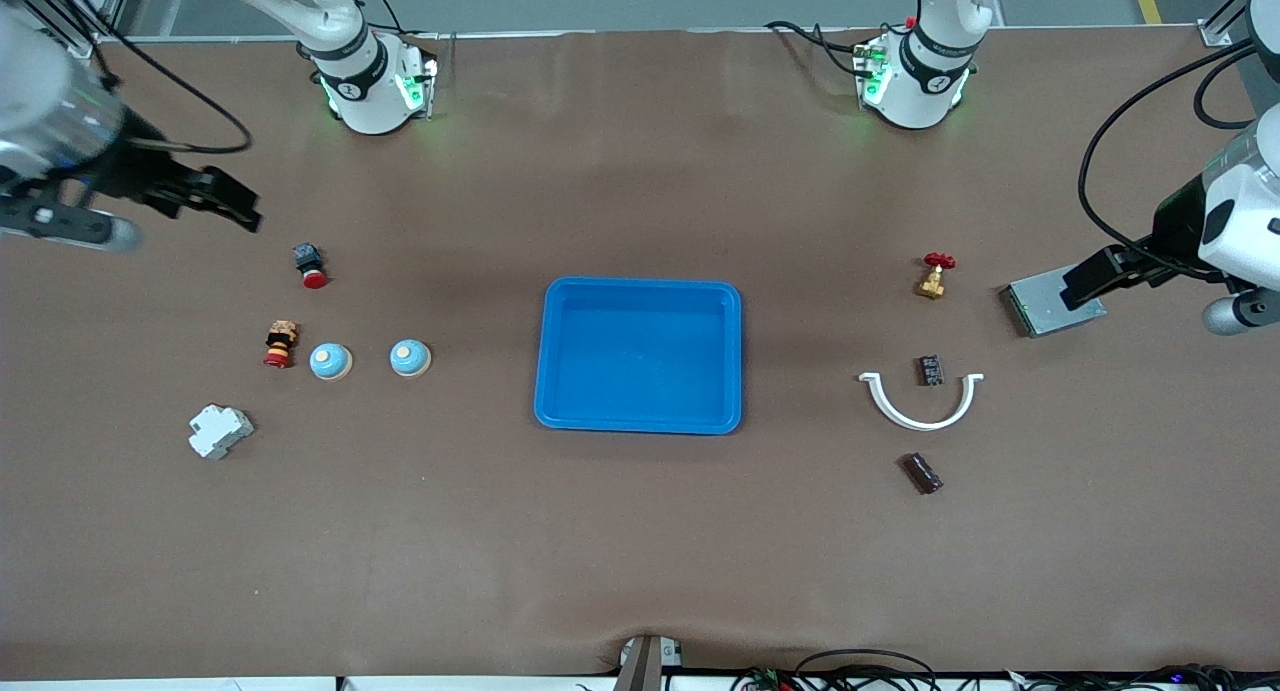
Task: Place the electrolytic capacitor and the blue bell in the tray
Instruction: 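Move the right gripper toward the blue bells while the left gripper approaches the capacitors, then grasp a blue bell with the right gripper while the left gripper lowers, then carry the bell over the tray with the right gripper, then release the bell in the tray while the left gripper grasps a capacitor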
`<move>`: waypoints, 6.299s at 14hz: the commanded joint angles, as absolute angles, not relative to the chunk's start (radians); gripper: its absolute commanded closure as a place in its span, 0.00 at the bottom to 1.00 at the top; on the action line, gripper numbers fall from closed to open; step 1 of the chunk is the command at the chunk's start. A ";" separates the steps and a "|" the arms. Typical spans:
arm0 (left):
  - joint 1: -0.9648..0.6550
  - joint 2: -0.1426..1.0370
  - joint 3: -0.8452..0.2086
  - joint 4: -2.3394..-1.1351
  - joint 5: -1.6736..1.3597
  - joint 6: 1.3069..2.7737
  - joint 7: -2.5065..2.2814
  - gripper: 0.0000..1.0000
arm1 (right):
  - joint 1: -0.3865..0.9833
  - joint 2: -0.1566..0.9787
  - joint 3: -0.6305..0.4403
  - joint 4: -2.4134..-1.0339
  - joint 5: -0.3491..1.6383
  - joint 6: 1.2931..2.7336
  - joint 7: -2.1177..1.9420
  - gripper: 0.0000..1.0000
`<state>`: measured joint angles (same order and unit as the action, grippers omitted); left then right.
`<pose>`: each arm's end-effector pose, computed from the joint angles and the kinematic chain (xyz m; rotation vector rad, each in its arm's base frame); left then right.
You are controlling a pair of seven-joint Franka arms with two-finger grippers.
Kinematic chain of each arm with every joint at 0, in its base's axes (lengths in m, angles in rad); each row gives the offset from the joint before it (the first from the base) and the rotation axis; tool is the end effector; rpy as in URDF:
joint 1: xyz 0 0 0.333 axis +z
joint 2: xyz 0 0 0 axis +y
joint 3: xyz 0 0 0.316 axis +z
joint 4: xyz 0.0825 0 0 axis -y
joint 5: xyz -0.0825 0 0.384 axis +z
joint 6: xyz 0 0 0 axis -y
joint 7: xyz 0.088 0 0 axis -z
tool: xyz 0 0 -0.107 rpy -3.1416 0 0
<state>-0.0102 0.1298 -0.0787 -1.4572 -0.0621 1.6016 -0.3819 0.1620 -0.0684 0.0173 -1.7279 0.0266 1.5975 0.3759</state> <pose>0.5948 -0.0563 0.6067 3.0345 0.4511 -0.0035 0.5226 0.0978 0.5898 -3.1171 0.3099 0.1043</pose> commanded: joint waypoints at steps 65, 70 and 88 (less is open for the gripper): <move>-0.048 0.463 -0.112 -1.845 0.081 2.181 -0.479 0.00 | 0.319 0.399 0.009 -2.226 -0.061 2.699 0.538 1.00; -0.041 0.403 -0.114 -1.930 0.107 2.207 -0.462 0.00 | 0.527 0.377 0.009 -2.033 -0.054 2.396 0.858 1.00; 0.000 0.417 -0.114 -2.097 0.159 2.440 -0.445 0.00 | 0.709 0.540 0.003 -1.855 0.092 2.425 1.095 1.00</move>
